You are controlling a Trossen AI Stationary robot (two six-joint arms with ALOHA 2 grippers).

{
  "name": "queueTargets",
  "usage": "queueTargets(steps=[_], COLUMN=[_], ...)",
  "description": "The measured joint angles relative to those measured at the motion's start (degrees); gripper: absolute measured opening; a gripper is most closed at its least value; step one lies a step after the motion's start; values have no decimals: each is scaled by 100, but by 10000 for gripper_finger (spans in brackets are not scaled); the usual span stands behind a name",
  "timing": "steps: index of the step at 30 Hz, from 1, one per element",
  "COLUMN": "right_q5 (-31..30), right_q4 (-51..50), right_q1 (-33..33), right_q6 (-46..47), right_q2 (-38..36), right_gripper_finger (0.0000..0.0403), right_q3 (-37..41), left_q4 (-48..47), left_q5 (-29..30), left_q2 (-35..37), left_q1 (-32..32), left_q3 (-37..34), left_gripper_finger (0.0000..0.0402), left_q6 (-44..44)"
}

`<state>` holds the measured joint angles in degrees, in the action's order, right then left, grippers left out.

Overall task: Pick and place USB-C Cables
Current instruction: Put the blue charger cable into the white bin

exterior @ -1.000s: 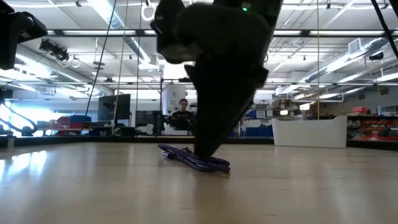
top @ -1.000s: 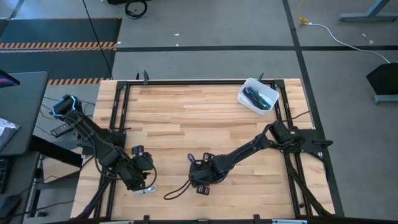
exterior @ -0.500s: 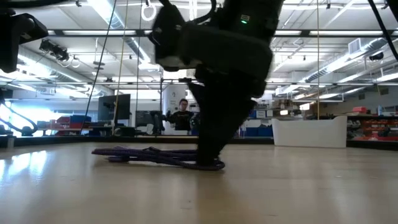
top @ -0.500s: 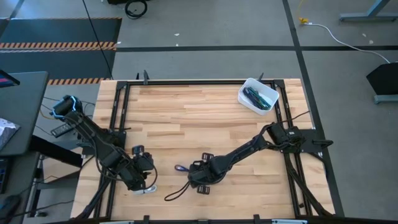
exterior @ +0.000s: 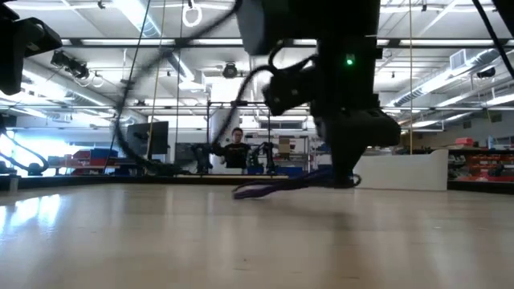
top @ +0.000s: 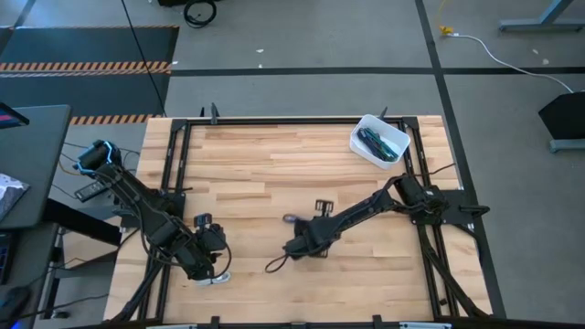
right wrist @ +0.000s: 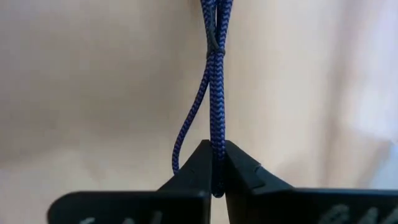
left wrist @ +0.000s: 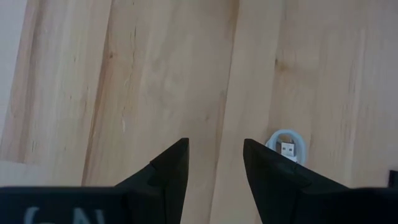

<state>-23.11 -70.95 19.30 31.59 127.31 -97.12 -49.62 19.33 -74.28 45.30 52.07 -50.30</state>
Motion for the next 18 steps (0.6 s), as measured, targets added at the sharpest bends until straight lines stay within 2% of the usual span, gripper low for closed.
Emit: queueTargets(steps=[7,12,18], right_q5=[-722,-991,-850], right_q4=[-1461,-1572,-1566], right_q1=[-468,-910,-1647], right_q6=[323,197,-86], right_q2=[-272,-853,-1659], right_gripper_finger=[18,18,18], right_q3=[0,-9,-13], left_q4=[0,4,8], left_q5=[0,0,76], left_q2=[0,0,0], left_q1=[0,93,267], left_q3=[0,0,0], left_gripper_finger=[160,160,160], left_q6=[-2,-4,-55])
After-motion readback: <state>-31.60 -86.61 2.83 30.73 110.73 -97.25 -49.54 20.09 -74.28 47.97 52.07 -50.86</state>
